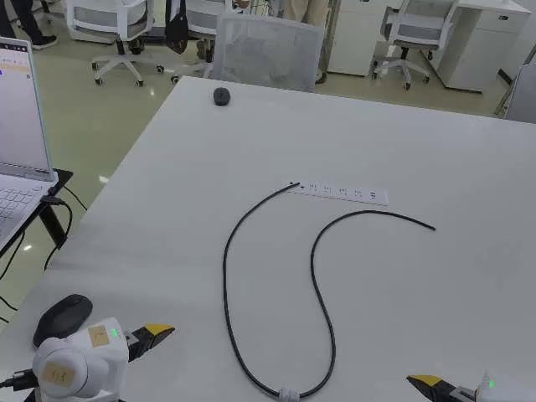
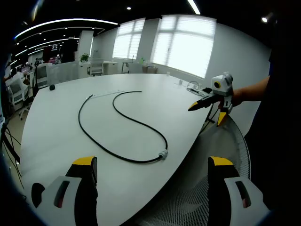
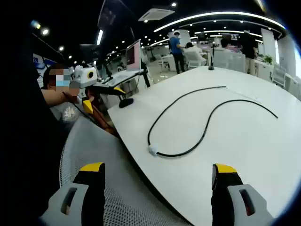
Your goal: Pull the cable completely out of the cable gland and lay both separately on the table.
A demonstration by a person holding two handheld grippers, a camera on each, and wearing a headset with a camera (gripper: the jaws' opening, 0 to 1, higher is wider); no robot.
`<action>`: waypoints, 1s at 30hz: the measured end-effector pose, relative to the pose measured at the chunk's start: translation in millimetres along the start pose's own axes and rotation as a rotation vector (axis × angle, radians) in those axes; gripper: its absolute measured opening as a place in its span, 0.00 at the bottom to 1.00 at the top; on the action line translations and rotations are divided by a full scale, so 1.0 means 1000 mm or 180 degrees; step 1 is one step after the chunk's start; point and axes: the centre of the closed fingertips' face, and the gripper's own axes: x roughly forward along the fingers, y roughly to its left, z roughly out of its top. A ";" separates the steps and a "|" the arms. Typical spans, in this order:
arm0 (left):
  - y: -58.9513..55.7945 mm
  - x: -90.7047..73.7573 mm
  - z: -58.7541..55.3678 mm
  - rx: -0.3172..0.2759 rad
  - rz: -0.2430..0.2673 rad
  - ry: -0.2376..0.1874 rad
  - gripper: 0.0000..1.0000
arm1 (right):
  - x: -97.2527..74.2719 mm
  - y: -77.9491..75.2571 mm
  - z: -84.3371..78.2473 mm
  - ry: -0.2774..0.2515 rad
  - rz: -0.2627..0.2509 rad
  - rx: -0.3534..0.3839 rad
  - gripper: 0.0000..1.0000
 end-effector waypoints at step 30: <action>-0.002 0.001 0.005 0.0018 -0.0022 -0.0009 0.95 | 0.007 0.008 0.003 0.0015 0.0022 -0.0062 0.94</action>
